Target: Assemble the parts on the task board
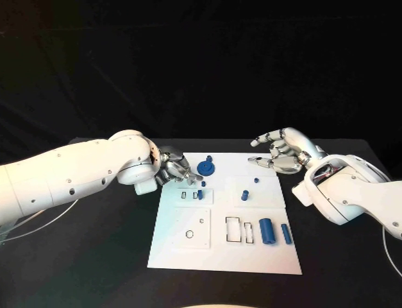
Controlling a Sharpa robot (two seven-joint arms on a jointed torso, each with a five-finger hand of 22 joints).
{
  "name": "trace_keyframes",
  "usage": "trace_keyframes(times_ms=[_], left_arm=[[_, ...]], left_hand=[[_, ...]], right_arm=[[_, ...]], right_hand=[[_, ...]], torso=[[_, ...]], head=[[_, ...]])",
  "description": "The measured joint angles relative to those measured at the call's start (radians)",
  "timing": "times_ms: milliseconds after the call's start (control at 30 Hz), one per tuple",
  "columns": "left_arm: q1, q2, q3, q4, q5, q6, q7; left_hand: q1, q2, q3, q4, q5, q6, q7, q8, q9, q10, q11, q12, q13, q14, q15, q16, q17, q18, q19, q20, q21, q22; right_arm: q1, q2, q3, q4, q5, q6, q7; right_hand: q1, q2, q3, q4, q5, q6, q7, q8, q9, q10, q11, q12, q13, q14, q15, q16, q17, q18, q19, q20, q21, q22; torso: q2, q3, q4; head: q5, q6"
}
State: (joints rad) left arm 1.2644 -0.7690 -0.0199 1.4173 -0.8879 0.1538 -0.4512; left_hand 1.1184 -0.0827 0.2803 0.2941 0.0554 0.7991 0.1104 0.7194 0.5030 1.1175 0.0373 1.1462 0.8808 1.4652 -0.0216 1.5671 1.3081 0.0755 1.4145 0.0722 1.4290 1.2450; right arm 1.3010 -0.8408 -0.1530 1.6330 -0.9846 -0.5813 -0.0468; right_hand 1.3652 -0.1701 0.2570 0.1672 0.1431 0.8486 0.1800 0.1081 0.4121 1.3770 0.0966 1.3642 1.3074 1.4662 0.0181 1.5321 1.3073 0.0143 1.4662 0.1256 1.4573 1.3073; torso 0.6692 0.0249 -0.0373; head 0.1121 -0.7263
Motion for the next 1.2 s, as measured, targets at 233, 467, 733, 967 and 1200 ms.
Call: trace_keyframes(times_ms=[233, 467, 733, 967, 1200], left_arm=[[0.013, 0.045, -0.015, -0.033, -0.061, 0.041, -0.037], [0.016, 0.079, -0.027, -0.053, -0.090, 0.072, -0.055], [0.017, 0.106, -0.037, -0.086, -0.104, 0.096, -0.064], [0.017, 0.120, -0.041, -0.101, -0.109, 0.111, -0.069], [0.017, 0.132, -0.044, -0.106, -0.110, 0.126, -0.070]], left_hand=[[-0.022, 0.007, -0.024, 0.000, 0.000, -0.004, -0.004, 0.004, 0.010, 0.003, -0.003, 0.007, 0.011, 0.000, 0.000, 0.000, 0.000, 0.000, 0.001, -0.001, 0.000, 0.004], [-0.032, 0.007, -0.032, 0.000, 0.000, -0.004, -0.004, 0.005, 0.015, 0.003, -0.003, 0.007, 0.013, 0.000, 0.000, 0.000, 0.000, 0.000, 0.001, -0.001, 0.004, 0.007], [-0.036, 0.010, -0.037, 0.000, 0.000, -0.004, -0.004, 0.005, 0.016, 0.003, -0.003, 0.007, 0.014, 0.000, 0.000, 0.000, 0.000, 0.000, 0.001, -0.001, 0.004, 0.009], [-0.036, 0.010, -0.040, -0.003, 0.000, -0.004, -0.004, 0.006, 0.019, 0.003, -0.003, 0.007, 0.014, 0.003, -0.003, 0.000, 0.000, 0.000, 0.001, -0.001, 0.004, 0.010], [-0.027, 0.020, -0.040, -0.003, 0.000, -0.004, -0.004, 0.009, 0.025, 0.003, -0.003, 0.007, 0.012, 0.003, -0.003, 0.000, 0.000, 0.000, 0.001, -0.001, 0.004, 0.013]], right_arm=[[0.001, 0.000, 0.000, -0.003, 0.010, 0.009, -0.003], [0.002, 0.001, 0.000, -0.009, 0.012, 0.015, -0.006], [0.003, 0.001, 0.000, -0.011, 0.013, 0.021, -0.011], [0.003, 0.000, 0.000, -0.012, 0.013, 0.023, -0.013], [0.003, 0.001, 0.000, -0.013, 0.014, 0.024, -0.014]], right_hand=[[0.000, 0.000, 0.003, 0.003, 0.000, 0.004, 0.004, 0.000, 0.000, 0.000, 0.000, 0.000, 0.000, 0.000, 0.000, 0.000, 0.000, 0.000, 0.000, 0.000, 0.000, 0.001], [0.000, 0.000, 0.003, 0.003, 0.004, 0.004, 0.004, 0.004, 0.000, 0.000, 0.000, 0.000, 0.000, 0.000, 0.000, 0.000, 0.001, 0.000, 0.000, 0.000, 0.000, 0.001], [0.000, 0.000, 0.003, 0.003, 0.004, 0.004, 0.004, 0.004, 0.000, 0.000, 0.000, 0.000, 0.000, 0.000, 0.000, 0.000, 0.001, 0.000, 0.000, 0.000, 0.000, 0.001], [0.000, 0.000, 0.003, 0.003, 0.004, 0.004, 0.004, 0.004, 0.000, 0.000, 0.000, 0.000, 0.000, 0.000, 0.000, 0.000, 0.001, 0.000, 0.000, 0.000, 0.000, 0.001], [0.000, 0.000, 0.003, 0.003, 0.004, 0.004, 0.004, 0.004, 0.000, 0.000, 0.000, 0.000, 0.000, 0.000, 0.000, 0.000, 0.001, 0.000, 0.000, 0.000, 0.000, 0.001]], torso=[[0.000, 0.0007, -0.0019], [0.002, 0.0003, -0.0032], [0.002, -0.0004, -0.0025], [0.002, -0.0008, -0.0012], [0.002, -0.0011, -0.0011]], head=[[0.004, -0.003], [0.001, -0.006], [-0.003, -0.011], [-0.005, -0.015], [-0.006, -0.017]])
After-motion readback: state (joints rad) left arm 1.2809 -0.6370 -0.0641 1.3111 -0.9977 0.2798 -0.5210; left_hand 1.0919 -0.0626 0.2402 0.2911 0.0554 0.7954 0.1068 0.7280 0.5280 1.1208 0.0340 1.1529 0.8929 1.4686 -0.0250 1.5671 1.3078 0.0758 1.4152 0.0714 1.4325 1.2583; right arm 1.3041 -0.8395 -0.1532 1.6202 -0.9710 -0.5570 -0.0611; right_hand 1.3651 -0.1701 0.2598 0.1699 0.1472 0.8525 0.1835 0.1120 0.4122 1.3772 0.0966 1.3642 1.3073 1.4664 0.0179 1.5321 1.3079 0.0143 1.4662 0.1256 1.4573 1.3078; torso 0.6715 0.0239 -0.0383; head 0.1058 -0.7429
